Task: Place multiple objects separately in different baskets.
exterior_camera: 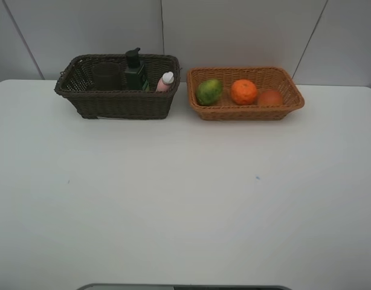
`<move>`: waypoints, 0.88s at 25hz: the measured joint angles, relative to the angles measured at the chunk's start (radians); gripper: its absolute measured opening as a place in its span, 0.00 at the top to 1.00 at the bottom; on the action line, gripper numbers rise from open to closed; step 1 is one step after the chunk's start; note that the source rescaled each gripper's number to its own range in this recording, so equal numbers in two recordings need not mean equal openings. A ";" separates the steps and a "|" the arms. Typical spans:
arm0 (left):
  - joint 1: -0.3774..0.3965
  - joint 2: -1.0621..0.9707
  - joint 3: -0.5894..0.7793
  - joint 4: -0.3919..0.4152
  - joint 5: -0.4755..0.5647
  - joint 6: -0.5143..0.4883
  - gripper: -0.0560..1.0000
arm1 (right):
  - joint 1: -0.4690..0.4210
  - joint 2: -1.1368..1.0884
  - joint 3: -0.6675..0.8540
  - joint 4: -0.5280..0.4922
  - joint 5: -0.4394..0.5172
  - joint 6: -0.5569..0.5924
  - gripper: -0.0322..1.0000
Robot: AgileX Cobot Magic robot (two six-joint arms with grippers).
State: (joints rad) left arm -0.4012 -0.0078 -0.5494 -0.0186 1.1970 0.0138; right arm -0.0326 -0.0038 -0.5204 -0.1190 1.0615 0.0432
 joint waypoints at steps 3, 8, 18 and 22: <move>0.000 0.000 0.008 -0.001 -0.039 0.008 0.00 | 0.000 0.000 0.000 0.000 0.000 0.000 0.00; 0.000 0.000 0.043 -0.018 -0.121 0.008 0.00 | 0.000 0.000 0.000 0.000 0.000 0.000 0.00; 0.003 0.000 0.043 -0.065 -0.129 0.007 0.00 | 0.000 0.000 0.000 0.000 0.000 0.000 0.00; 0.064 0.000 0.045 -0.071 -0.129 0.007 0.00 | 0.000 0.000 0.000 0.000 0.000 0.000 0.00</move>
State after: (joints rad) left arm -0.3369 -0.0078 -0.5045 -0.0894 1.0677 0.0207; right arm -0.0326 -0.0038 -0.5204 -0.1190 1.0615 0.0432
